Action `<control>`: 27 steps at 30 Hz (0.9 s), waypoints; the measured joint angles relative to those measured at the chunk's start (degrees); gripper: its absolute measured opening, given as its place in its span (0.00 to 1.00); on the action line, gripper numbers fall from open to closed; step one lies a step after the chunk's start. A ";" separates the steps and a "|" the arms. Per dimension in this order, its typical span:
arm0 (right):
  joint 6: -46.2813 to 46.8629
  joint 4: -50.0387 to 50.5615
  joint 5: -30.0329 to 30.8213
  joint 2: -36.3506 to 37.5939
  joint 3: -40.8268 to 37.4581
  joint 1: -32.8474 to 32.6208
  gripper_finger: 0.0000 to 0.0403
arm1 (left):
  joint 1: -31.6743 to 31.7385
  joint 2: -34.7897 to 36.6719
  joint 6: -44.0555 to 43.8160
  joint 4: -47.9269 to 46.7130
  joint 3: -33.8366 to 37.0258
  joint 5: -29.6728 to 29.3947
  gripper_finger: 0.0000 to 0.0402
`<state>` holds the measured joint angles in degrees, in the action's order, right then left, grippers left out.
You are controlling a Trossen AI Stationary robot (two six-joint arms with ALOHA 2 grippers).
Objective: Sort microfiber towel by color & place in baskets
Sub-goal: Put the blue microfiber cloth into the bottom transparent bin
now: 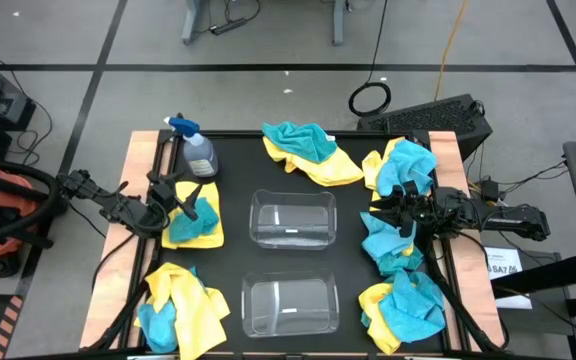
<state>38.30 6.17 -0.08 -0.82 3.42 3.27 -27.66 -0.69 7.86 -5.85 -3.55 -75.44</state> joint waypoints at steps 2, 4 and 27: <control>0.02 0.00 0.00 0.01 0.02 0.02 0.53 | 0.00 -0.01 0.02 0.00 -0.02 0.00 0.77; 0.02 0.02 0.00 0.01 0.01 0.01 0.53 | 0.00 0.00 0.00 0.00 -0.02 0.00 0.77; 0.00 0.07 0.00 0.01 0.01 0.01 0.53 | 0.00 -0.02 -4.43 21.72 -0.02 5.63 0.77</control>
<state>38.30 6.24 -0.08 -0.81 3.43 3.28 -27.66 -0.71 3.43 15.87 -3.57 -69.81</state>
